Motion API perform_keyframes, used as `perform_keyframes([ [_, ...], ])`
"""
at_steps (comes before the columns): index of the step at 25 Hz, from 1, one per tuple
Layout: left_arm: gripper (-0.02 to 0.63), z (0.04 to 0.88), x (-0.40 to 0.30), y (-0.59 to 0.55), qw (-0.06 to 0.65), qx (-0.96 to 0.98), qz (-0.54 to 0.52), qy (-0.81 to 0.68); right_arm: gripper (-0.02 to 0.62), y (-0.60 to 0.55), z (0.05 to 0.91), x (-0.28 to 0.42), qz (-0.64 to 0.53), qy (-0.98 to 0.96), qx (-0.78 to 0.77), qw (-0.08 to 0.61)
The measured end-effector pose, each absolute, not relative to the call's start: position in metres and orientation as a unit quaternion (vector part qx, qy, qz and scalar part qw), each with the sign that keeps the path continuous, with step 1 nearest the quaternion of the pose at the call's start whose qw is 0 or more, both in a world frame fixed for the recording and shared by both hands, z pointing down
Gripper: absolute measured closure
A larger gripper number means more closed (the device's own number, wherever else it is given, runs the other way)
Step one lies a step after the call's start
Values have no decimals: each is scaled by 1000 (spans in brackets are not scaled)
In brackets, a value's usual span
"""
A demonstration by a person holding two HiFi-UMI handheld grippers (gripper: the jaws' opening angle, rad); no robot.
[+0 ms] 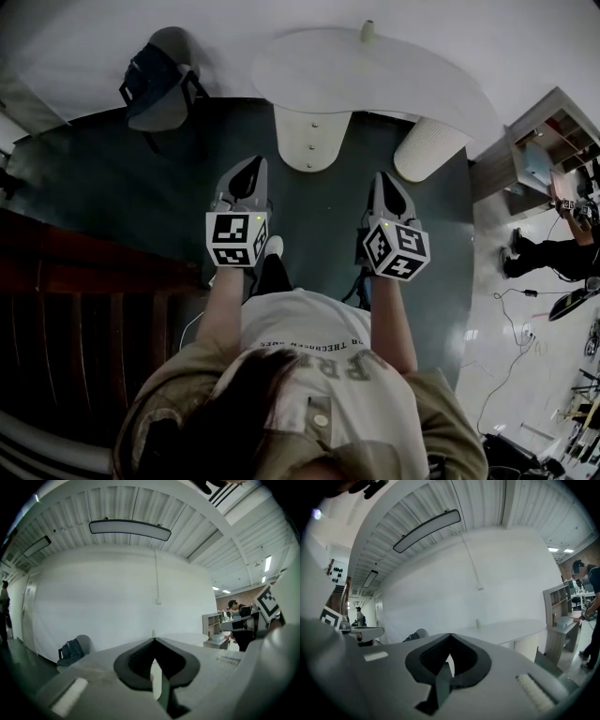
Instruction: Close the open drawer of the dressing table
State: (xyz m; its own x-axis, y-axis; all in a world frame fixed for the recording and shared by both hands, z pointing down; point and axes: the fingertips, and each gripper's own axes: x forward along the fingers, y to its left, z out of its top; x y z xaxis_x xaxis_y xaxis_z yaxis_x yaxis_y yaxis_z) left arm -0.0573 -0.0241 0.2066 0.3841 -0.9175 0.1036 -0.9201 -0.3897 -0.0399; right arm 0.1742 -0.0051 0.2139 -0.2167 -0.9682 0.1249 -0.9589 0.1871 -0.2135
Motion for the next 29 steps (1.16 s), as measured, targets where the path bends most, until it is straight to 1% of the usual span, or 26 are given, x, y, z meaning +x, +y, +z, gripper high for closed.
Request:
perform_keyframes([
  [6, 598, 210, -55, -24, 18, 832, 55, -551, 594, -1, 217, 176, -104, 767, -633, -8],
  [29, 598, 212, -45, -31, 25, 827, 62, -559, 594, -9, 214, 184, -91, 776, -624, -17],
])
